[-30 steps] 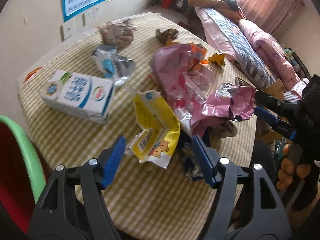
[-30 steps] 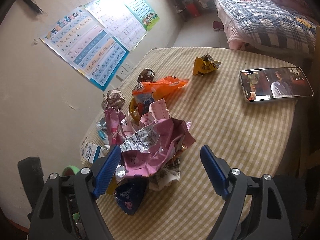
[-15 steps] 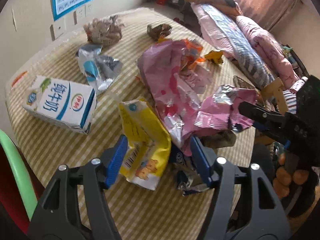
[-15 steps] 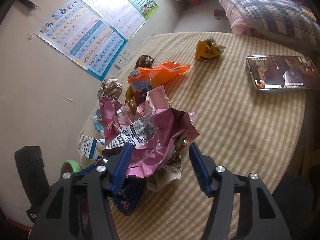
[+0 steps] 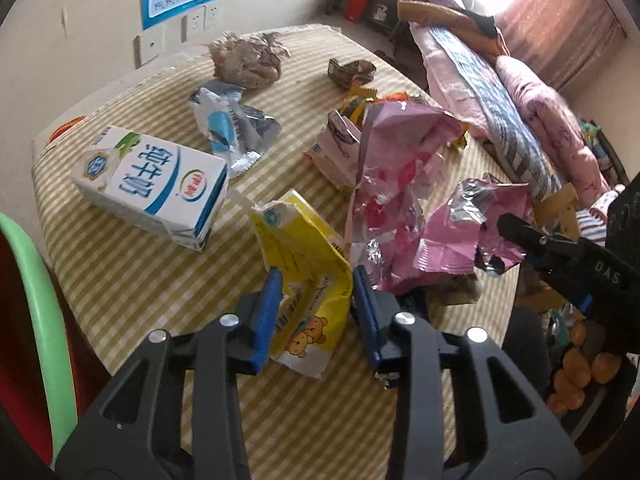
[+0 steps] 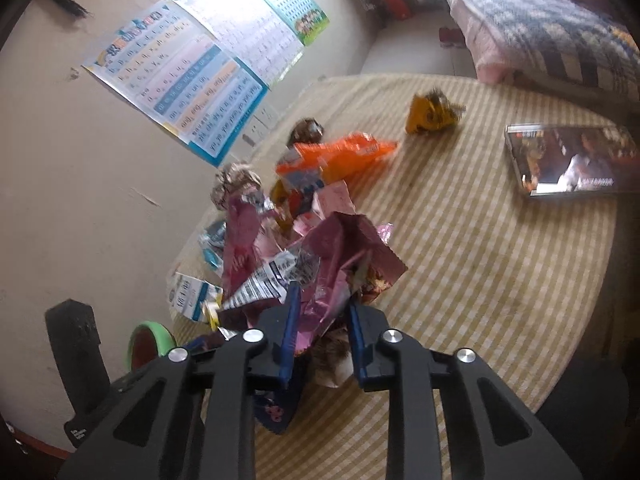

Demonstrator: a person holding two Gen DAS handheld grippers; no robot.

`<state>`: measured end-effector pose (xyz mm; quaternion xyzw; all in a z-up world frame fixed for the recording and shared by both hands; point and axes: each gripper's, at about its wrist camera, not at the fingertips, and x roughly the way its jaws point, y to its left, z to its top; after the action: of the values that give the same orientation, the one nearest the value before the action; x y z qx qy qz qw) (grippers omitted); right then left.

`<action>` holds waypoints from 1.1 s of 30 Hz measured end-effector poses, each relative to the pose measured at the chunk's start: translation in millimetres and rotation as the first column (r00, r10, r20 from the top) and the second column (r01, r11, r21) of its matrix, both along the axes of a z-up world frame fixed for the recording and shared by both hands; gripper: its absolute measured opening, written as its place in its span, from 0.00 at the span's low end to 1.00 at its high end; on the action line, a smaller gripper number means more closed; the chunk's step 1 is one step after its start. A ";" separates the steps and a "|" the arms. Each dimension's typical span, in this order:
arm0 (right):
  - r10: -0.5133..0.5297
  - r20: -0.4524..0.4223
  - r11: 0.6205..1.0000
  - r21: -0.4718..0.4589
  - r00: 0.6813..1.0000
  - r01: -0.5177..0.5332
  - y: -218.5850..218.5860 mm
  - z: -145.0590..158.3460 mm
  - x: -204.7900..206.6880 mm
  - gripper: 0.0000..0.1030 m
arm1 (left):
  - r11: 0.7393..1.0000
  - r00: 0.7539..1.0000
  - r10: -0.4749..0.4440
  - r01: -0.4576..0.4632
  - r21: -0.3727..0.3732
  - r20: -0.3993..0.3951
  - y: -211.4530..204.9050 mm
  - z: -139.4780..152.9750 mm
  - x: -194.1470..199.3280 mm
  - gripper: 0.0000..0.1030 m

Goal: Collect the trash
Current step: 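Close the left tool on the yellow packet while the right tool grips the pink wrapper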

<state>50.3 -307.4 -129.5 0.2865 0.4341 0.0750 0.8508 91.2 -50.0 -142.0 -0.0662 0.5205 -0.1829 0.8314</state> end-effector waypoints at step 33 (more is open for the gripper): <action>0.024 -0.087 1.000 -0.017 0.996 -0.025 22.6 -10.7 -5.6 0.57 | 0.993 0.997 0.076 -0.078 0.092 0.033 3.2 -5.7 -1.8 0.62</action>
<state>44.7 -284.8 -140.2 0.2762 0.4747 0.0690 0.8328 89.4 -46.8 -147.6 -0.0447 0.5131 -0.1273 0.8477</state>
